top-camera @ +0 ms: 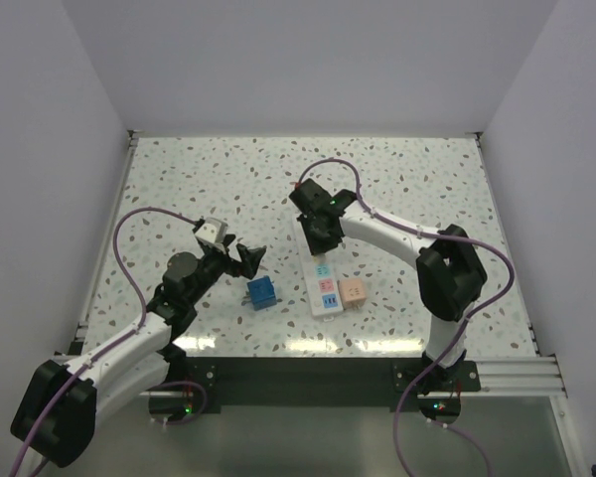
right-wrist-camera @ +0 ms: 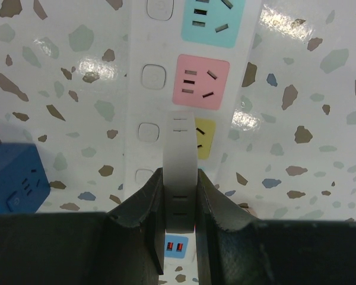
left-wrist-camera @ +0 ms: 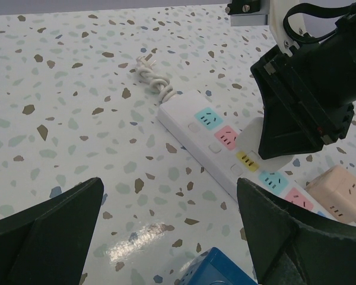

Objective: Insert the plug

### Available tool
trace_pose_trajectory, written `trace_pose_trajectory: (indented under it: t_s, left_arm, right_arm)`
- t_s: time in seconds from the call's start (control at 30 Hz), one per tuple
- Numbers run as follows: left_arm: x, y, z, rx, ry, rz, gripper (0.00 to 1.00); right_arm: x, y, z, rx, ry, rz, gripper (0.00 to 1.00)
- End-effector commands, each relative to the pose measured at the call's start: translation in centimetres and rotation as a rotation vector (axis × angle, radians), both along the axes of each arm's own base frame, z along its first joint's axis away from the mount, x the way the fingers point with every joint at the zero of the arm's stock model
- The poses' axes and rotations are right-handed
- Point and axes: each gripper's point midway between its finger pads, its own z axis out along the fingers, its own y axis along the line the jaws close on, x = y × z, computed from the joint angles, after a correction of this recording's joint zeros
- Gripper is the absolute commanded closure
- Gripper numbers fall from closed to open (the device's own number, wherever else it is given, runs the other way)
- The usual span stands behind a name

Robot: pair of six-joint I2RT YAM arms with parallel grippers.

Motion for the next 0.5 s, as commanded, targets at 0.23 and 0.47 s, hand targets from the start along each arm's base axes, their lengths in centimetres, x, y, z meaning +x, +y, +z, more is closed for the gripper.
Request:
trace_pose_trajectory:
  t_s: [0.23,0.47]
  left_arm:
    - [-0.1,0.2,0.6,-0.020,-0.018,0.003,0.00]
    - [-0.1,0.2,0.7,-0.020,-0.019,0.004,0.00]
  right_arm:
    - [-0.6,-0.3,-3.1,-0.029,0.025,-0.024,1.00]
    - [-0.6,-0.9,-3.5,-0.059,0.022,-0.029,1.00]
